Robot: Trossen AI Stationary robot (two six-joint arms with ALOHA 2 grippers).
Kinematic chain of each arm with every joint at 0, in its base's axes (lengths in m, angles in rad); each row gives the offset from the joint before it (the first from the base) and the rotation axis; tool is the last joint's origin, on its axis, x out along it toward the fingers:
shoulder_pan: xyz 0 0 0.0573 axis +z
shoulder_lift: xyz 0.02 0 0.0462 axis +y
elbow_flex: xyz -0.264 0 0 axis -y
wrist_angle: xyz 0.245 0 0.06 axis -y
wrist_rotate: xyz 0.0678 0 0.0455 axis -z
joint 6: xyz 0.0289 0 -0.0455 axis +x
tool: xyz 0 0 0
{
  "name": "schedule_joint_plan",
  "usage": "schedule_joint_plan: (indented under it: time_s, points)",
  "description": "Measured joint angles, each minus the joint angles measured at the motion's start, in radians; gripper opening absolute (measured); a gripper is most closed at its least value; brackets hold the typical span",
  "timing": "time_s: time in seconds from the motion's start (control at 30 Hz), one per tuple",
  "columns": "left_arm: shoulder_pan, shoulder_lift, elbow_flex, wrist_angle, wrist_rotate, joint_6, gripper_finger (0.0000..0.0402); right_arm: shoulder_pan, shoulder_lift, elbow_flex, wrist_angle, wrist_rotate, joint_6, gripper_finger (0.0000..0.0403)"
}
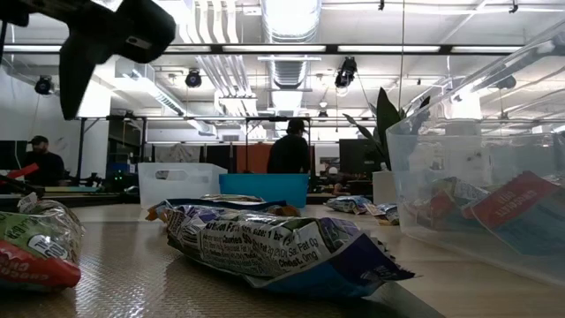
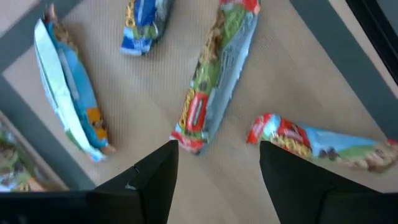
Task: Pick and place Granola Bars by type
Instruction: Put the red granola bar into the bottom transparent bin
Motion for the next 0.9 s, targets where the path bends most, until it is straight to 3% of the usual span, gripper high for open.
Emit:
schedule_joint_plan:
  time_s: [0.3,0.9]
  points:
    - [0.005,0.025,-0.020,0.111,-0.019,0.046,0.0207,0.000,0.000,0.000,0.000,0.000,-0.010,0.0219]
    - [0.022,0.158,-0.020,0.132,-0.014,0.066,0.0207,0.000,0.000,0.000,0.000,0.000,-0.007,0.0219]
